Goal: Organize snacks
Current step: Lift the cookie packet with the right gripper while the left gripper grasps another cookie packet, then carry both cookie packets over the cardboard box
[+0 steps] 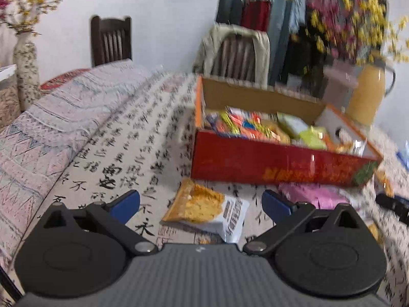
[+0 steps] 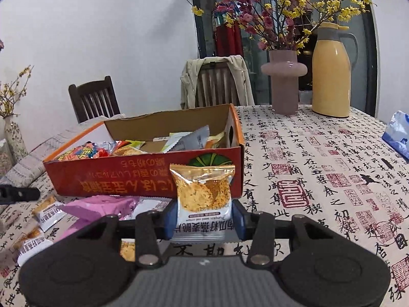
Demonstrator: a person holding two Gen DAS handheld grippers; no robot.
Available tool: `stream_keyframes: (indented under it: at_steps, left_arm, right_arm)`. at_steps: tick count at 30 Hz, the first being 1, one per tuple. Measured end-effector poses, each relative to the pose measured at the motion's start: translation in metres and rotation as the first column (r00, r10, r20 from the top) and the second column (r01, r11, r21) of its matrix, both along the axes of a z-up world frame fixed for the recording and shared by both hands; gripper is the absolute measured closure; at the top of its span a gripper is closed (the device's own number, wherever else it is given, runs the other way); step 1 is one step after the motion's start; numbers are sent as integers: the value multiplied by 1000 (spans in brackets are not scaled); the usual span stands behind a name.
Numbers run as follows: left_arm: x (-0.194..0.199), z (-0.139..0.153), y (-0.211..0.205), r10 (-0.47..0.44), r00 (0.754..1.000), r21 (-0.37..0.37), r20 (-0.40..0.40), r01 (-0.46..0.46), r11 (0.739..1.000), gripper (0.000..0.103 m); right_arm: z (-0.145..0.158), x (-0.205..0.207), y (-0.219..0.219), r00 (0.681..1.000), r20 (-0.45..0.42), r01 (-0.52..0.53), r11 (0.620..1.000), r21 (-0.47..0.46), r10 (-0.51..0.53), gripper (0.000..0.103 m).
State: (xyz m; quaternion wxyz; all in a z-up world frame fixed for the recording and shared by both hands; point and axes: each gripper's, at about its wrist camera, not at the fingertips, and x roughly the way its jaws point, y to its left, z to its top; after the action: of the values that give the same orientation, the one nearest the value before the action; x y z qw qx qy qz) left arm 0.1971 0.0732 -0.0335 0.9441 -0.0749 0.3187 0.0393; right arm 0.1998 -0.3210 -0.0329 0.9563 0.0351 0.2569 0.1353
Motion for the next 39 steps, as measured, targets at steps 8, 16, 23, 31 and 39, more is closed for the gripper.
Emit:
stream_keyframes:
  at_steps: [8, 16, 23, 31, 39]
  left_arm:
    - [27, -9, -18, -33, 989, 139, -147, 54, 989, 0]
    - [49, -23, -19, -59, 970, 117, -234, 89, 989, 2]
    - [38, -18, -23, -85, 977, 97, -195, 106, 990, 34]
    - [27, -18, -26, -99, 984, 95, -149, 114, 989, 49]
    - [11, -10, -26, -89, 992, 98, -84, 97, 990, 52]
  right_arm:
    - [-3, -1, -7, 1000, 4, -6, 999, 44, 6, 60]
    - [-4, -4, -4, 999, 15, -30, 998, 56, 29, 60]
    - [-4, -6, -4, 999, 22, -45, 997, 64, 44, 59]
    - [-4, -8, -3, 999, 31, -43, 997, 56, 42, 59]
    - [-4, -9, -2, 998, 46, -41, 998, 47, 39, 59]
